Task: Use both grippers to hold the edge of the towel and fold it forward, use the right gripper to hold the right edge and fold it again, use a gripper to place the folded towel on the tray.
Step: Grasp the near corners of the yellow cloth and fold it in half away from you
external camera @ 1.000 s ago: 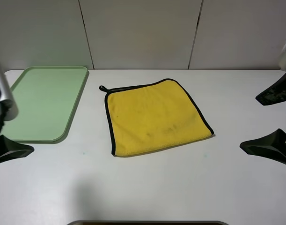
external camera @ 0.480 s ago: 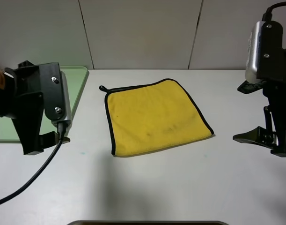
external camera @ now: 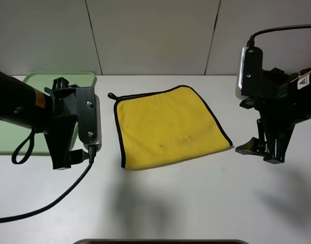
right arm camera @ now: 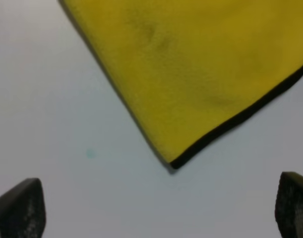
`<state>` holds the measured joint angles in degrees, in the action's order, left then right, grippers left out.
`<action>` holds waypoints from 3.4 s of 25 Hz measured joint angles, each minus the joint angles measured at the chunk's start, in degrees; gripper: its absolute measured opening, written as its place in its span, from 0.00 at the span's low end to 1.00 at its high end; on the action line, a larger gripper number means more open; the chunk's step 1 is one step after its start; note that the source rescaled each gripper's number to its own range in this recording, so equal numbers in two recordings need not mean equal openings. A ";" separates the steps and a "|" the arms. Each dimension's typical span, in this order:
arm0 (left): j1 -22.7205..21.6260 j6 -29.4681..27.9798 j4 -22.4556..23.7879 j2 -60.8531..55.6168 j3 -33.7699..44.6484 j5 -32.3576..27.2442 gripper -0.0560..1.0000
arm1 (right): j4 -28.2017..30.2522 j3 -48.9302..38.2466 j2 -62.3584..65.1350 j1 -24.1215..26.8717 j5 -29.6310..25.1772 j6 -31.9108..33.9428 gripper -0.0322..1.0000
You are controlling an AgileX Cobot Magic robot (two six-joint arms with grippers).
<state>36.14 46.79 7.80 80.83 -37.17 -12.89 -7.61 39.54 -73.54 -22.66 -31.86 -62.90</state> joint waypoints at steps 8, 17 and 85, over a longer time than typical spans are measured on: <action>7.28 2.43 -0.06 6.89 0.00 6.21 0.99 | -0.14 0.05 -7.12 0.00 4.43 0.00 1.00; 7.69 2.37 -0.07 17.12 -5.64 9.89 0.99 | -0.60 0.05 -9.68 0.00 8.87 0.00 1.00; 7.69 7.90 -0.22 29.38 -10.16 16.88 0.97 | -1.31 -5.03 -23.29 0.00 30.45 -8.97 1.00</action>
<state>43.82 54.70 7.58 110.21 -47.33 3.99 -8.92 34.51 -96.84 -22.66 -1.41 -71.88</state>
